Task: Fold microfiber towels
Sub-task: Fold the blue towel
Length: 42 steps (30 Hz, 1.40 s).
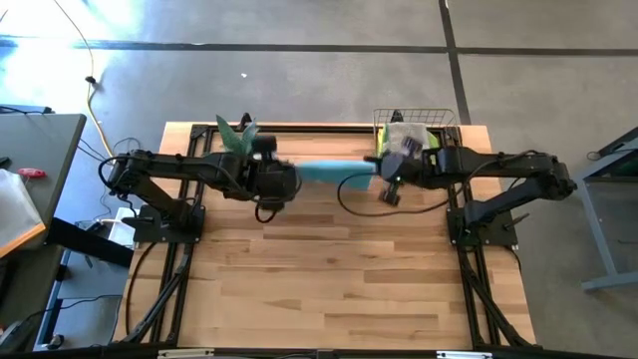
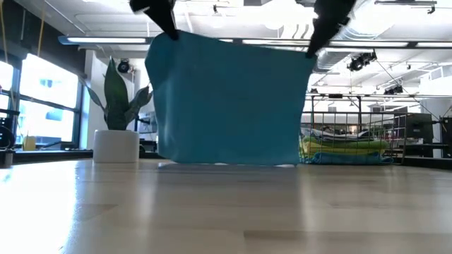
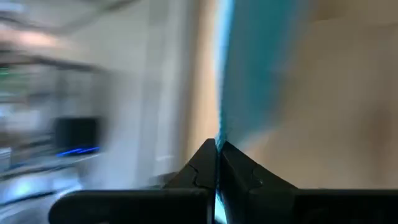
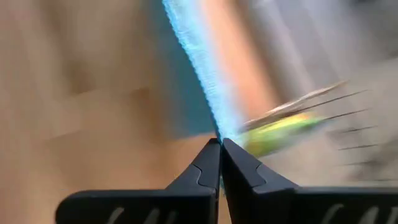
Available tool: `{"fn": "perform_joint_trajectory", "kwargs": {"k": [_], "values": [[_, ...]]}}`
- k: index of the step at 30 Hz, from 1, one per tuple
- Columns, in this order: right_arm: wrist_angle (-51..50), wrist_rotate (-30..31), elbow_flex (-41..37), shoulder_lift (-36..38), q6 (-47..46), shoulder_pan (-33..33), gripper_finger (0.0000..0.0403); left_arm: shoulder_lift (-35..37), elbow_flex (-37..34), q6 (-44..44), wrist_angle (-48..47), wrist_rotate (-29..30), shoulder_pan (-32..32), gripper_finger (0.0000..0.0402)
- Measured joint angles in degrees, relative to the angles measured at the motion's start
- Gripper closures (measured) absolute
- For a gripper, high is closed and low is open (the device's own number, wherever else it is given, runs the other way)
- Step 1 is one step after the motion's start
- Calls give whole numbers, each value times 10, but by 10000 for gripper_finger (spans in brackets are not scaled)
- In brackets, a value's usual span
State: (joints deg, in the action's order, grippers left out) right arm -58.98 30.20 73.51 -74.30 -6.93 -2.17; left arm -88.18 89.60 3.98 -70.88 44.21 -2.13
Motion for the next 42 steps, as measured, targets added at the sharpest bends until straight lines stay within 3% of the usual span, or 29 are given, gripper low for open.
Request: {"fn": "perform_joint_trajectory", "kwargs": {"k": [5,10,18,25,28,42], "values": [[-13,-197,-59,-11,-118,36,403,-16,-4,-88,4,-206,34,401],[32,-300,-130,-32,-200,100,403,-48,-45,-149,35,-273,89,402],[138,-366,-205,-71,-286,184,403,-142,-110,-209,138,-279,168,402],[181,-406,-213,-104,-304,228,403,-221,-112,-199,189,-353,196,401],[188,-406,-213,-112,-304,237,403,-229,-112,-199,195,-375,195,401],[183,-397,-213,-111,-243,220,403,-211,-111,-186,169,-371,178,401]]}}
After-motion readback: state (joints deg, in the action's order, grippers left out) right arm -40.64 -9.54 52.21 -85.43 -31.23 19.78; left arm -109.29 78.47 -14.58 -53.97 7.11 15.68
